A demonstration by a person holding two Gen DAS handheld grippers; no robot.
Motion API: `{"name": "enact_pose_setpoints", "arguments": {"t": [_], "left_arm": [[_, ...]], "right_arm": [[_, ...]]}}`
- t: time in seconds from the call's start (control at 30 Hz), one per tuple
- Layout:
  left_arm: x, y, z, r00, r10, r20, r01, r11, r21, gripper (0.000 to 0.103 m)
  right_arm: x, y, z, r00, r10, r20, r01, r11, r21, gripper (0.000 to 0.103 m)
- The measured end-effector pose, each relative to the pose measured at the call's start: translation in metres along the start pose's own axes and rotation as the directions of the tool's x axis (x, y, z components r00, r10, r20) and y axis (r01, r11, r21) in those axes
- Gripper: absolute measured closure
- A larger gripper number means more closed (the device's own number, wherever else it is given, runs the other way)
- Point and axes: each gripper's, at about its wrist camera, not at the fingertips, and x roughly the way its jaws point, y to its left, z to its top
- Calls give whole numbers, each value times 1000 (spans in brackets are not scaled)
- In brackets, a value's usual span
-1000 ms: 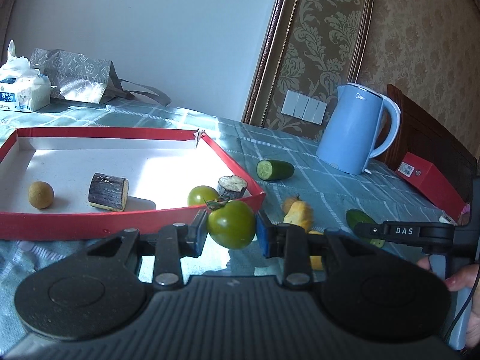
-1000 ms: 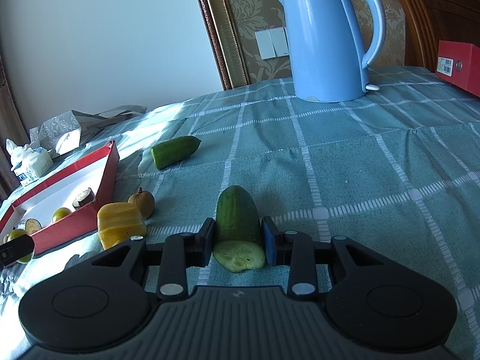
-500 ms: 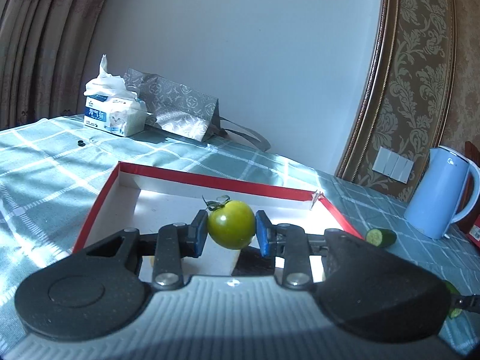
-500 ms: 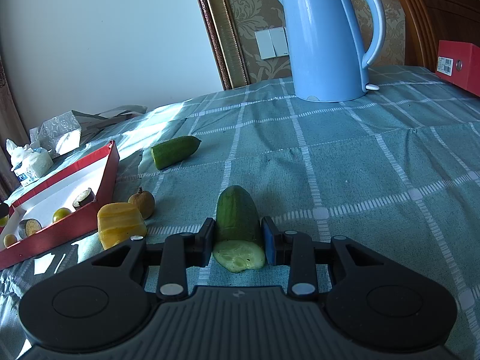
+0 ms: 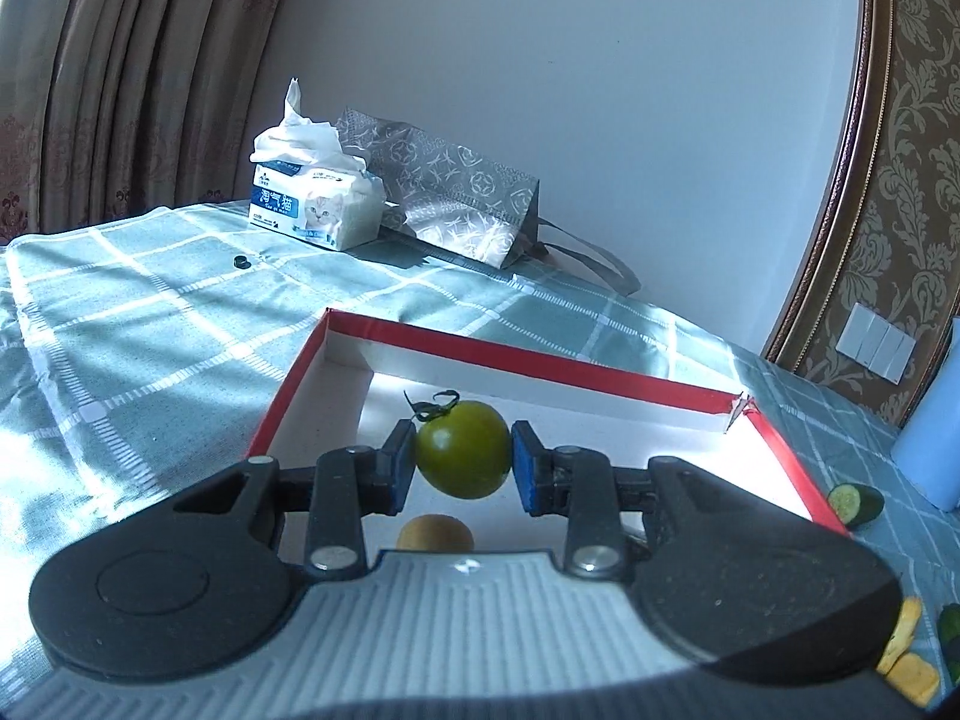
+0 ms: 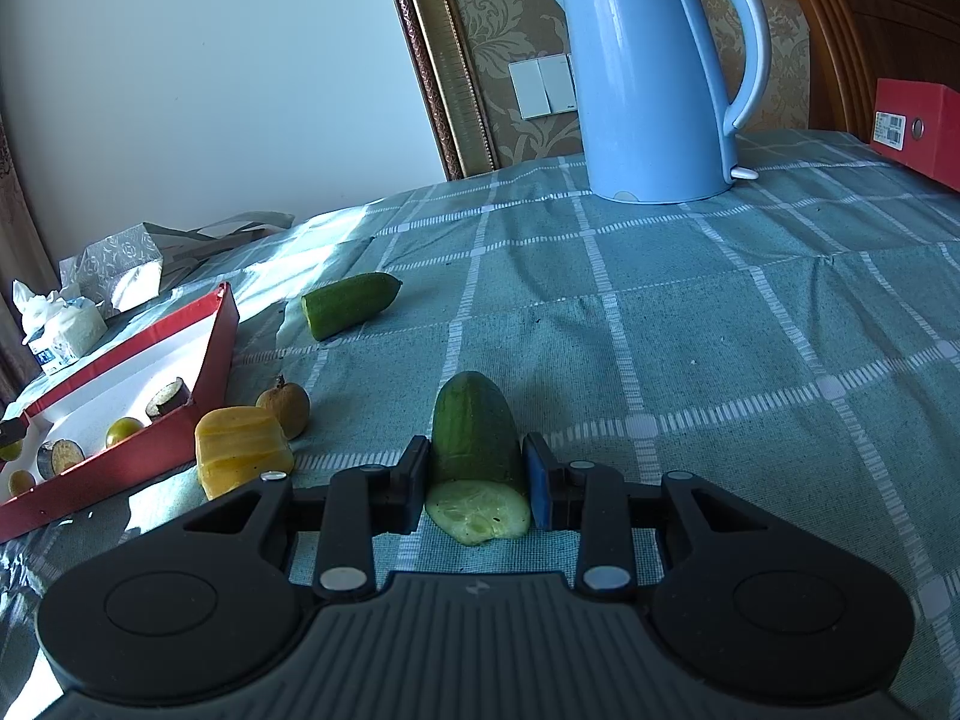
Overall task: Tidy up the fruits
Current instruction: 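Carry the green tomato into the red tray and open the left gripper, then carry the cucumber chunk into the red tray and open the right gripper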
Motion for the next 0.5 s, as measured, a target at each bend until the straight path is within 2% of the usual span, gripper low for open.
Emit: {"name": "enact_pose_setpoints", "arguments": {"t": [0.23,0.27,0.3,0.33,0.37,0.43,0.5], "left_arm": [[13,-1,-1,999,-11,-44,11,1000,0,73],[11,0,-2,999,-15,-32,15,1000,-8,72],[9,0,-2,1000,-13,-22,13,1000,-11,65],[6,0,-3,1000,-7,-9,6,1000,-9,52],[1,0,-3,1000,0,10,0,1000,-4,45],[-10,-1,-5,998,12,55,-12,1000,4,19],[-20,-6,-7,996,6,89,-10,999,37,13]], "right_arm": [[0,0,0,1000,0,0,0,1000,0,71],[0,0,0,1000,0,0,0,1000,0,71],[0,0,0,1000,0,0,0,1000,0,71],[0,0,0,1000,0,0,0,1000,0,71],[0,0,0,1000,0,0,0,1000,0,71],[0,0,0,1000,0,0,0,1000,1,71],[0,0,0,1000,0,0,0,1000,0,71]]}}
